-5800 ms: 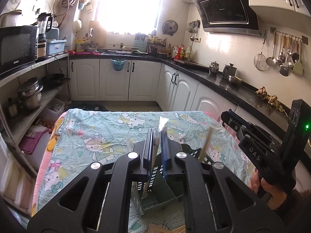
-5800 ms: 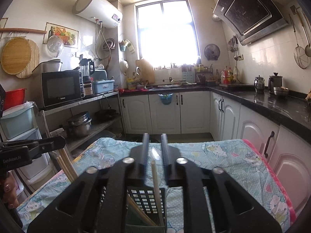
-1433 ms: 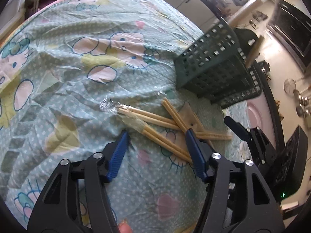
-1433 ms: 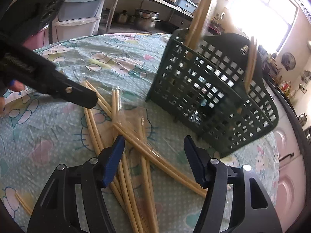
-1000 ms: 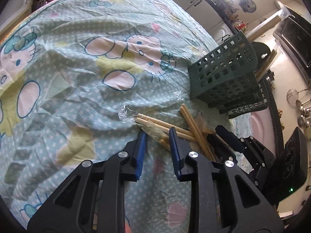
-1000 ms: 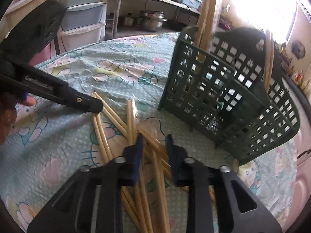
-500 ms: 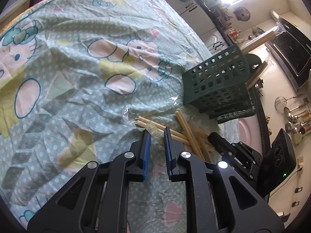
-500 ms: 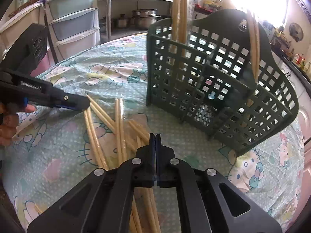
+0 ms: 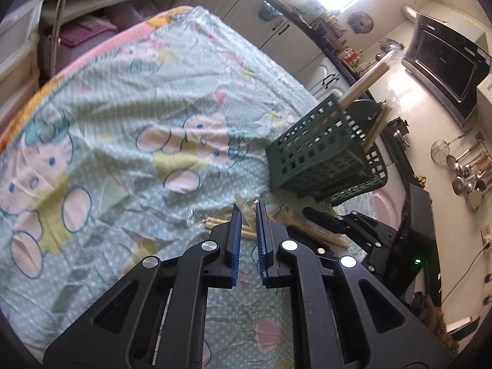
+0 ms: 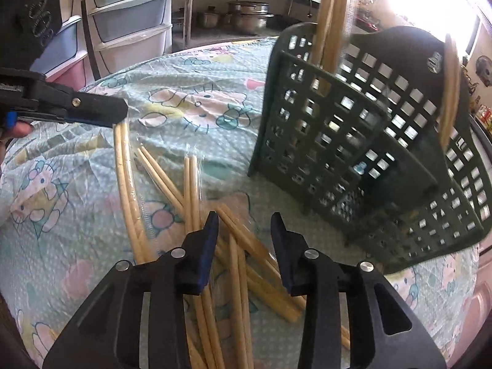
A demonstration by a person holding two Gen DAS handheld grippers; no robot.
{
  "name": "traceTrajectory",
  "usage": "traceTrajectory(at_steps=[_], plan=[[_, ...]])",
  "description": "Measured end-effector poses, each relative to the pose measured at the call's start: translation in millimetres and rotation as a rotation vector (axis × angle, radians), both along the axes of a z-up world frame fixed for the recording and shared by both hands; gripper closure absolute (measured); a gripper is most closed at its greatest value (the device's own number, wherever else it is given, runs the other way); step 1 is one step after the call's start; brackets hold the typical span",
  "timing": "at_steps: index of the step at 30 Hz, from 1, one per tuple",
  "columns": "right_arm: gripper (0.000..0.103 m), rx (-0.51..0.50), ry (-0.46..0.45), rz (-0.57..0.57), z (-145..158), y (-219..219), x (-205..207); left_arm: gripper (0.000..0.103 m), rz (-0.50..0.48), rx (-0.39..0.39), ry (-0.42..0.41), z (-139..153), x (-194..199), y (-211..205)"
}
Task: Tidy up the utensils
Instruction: 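Close the left tool on a wooden chopstick while the right tool lifts its own, then raise both held chopsticks upright over the green basket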
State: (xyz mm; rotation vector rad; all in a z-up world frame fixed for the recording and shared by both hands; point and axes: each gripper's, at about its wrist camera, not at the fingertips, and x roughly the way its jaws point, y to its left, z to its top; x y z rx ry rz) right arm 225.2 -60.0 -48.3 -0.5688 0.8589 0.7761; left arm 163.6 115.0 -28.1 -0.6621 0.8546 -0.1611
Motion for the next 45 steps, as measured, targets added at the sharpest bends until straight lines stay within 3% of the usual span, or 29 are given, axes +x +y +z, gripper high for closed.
traceTrajectory(at_steps=[5, 19, 35, 45], plan=[[0.088, 0.027, 0.003, 0.016, 2, 9, 5, 0.098, -0.001, 0.006, -0.030, 12, -1, 2], [0.097, 0.159, -0.042, -0.029, 45, -15, 5, 0.099, -0.047, 0.039, -0.112, 54, 2, -13], [0.098, 0.250, -0.201, -0.123, 110, -72, -23, 0.100, -0.153, 0.100, -0.218, 112, 16, -52], [0.098, 0.391, -0.284, -0.191, 161, -103, -31, 0.100, -0.230, 0.142, -0.285, 147, 30, -82]])
